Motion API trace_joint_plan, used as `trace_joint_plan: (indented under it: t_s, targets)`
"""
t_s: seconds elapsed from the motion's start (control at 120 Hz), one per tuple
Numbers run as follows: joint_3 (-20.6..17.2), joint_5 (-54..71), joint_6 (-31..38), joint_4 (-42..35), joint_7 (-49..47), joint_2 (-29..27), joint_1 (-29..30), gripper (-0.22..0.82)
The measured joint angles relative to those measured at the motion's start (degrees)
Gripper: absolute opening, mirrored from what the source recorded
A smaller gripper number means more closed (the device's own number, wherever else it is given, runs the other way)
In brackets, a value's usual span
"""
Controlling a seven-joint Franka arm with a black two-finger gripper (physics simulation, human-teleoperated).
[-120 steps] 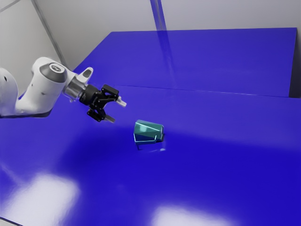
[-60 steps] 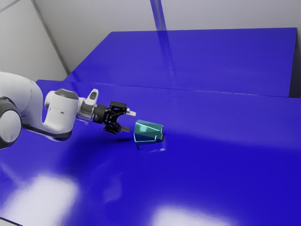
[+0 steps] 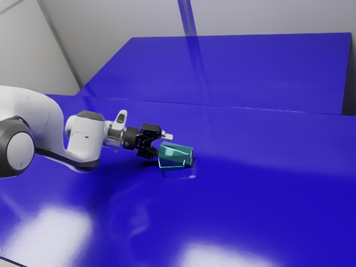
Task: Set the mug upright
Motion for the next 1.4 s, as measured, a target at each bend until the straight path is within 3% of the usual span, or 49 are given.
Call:
trace_joint_plan:
  t_s: [0.133,0.308,0.442,0.6,0.858,0.967,1.075,1.267,1.4]
  targets:
    - [-0.7,-0.6,0.6,0.0,1.6,0.1,-0.2,0.55]
    - [-0.8,-0.9,1.5,-0.1,3.2,0.1,-0.3,0.15]
    - [-0.8,-1.0,1.7,-0.1,4.1,0.0,-0.4,-0.03]
    - [-0.8,-1.8,1.7,0.0,4.7,-0.4,-0.5,-0.12]
    - [-0.6,-7.5,-0.7,1.6,4.5,-1.8,-0.8,-0.16]
    - [0.4,5.3,-0.9,12.1,3.4,-3.3,-0.2,-0.17]
    - [0.2,25.8,-0.8,20.3,0.5,-4.0,-0.4,-0.17]
    - [-1.9,60.7,-1.2,21.2,-8.3,-4.6,-2.2,-0.17]
    - [-3.2,73.2,-1.0,20.2,-16.6,-3.1,-2.5,-0.18]
